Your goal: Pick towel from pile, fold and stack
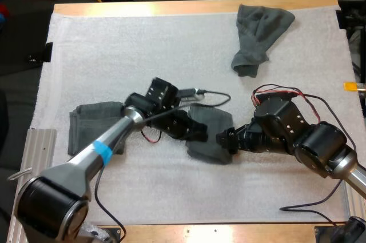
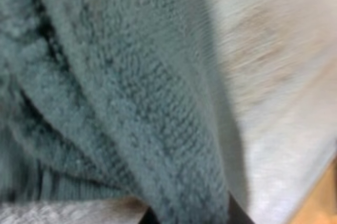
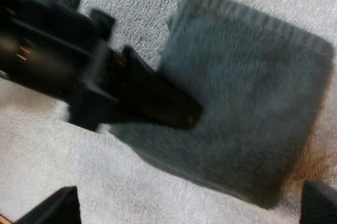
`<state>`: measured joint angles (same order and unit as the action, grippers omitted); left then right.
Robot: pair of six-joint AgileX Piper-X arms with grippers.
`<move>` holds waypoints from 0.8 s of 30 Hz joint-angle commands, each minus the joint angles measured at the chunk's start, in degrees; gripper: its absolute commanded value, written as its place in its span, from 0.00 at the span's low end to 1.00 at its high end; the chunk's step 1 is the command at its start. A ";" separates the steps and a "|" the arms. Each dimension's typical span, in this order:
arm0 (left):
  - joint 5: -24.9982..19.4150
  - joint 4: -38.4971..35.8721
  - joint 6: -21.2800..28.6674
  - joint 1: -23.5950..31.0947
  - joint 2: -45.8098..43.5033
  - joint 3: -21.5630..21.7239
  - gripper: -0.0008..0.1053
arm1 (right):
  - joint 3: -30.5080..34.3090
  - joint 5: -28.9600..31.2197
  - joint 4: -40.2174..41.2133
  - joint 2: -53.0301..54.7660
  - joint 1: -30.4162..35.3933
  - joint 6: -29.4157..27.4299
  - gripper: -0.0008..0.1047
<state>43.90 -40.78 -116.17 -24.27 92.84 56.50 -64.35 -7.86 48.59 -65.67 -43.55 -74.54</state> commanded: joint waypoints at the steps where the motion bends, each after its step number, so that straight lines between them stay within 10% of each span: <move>1: 1.45 -1.12 1.27 1.22 -1.39 1.14 0.01 | -0.18 0.30 0.48 0.40 -0.06 -0.93 0.76; 17: 4.44 -24.60 21.23 13.89 -5.51 8.59 0.01 | -0.18 0.30 0.48 0.40 -0.06 -1.59 0.76; 24: -2.22 -32.11 27.74 19.81 -5.51 10.57 0.01 | -0.18 0.30 0.48 0.40 -0.06 -1.59 0.76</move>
<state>42.19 -72.08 -89.62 -4.41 88.08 66.55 -64.35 -7.86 48.59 -65.67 -43.55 -75.36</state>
